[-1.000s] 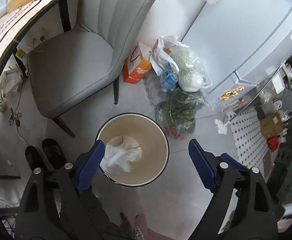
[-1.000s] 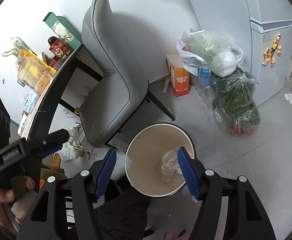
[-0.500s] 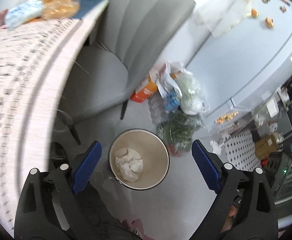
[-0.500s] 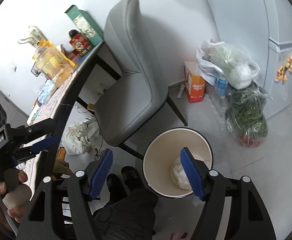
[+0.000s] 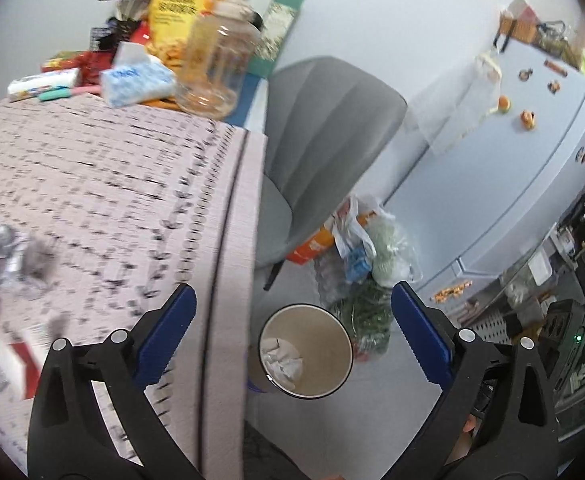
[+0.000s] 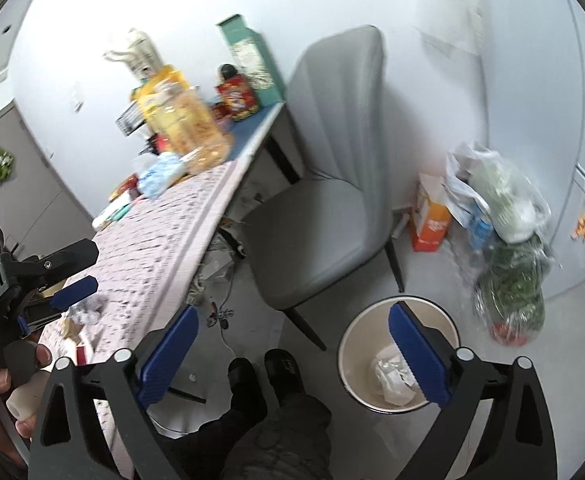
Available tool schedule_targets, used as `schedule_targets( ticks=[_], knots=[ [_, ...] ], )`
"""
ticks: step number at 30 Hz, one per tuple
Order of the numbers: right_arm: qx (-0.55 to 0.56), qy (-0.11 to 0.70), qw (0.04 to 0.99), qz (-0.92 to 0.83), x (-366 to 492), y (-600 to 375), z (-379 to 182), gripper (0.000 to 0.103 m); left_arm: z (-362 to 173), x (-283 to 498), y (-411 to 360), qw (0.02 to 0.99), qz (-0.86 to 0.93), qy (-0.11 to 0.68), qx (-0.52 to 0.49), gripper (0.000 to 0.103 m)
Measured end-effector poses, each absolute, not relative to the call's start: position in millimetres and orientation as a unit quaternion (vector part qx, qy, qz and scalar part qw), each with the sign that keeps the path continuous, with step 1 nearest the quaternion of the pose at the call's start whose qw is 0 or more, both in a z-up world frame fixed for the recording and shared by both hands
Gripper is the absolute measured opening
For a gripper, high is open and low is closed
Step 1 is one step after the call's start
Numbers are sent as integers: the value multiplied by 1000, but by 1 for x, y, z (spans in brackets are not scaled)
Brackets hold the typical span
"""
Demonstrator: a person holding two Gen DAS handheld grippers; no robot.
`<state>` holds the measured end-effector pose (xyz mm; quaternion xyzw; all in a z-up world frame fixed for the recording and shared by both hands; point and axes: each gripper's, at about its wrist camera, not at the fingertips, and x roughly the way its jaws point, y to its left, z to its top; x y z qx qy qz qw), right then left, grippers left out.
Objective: Collect trash
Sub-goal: 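Swing both tools back over the table toward the crumpled tissue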
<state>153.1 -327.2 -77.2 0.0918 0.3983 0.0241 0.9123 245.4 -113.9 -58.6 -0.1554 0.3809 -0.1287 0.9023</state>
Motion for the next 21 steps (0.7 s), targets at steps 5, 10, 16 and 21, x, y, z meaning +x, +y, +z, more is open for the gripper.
schedule_targets(
  ticks=[5, 10, 16, 21],
  knots=[
    [74, 394, 915, 48, 146, -290, -64, 95, -48, 221, -75, 910, -107, 363, -168, 97],
    [55, 396, 914, 71, 138, -253, -59, 95, -41, 193, -37, 917, -86, 347, -178, 97],
    [34, 401, 910, 100, 131, -213, -60, 95, -43, 160, 4, 923, -51, 332, -189, 97],
    [20, 406, 905, 127, 128, -180, -63, 95, -47, 138, 33, 923, -26, 326, -201, 97]
  ],
)
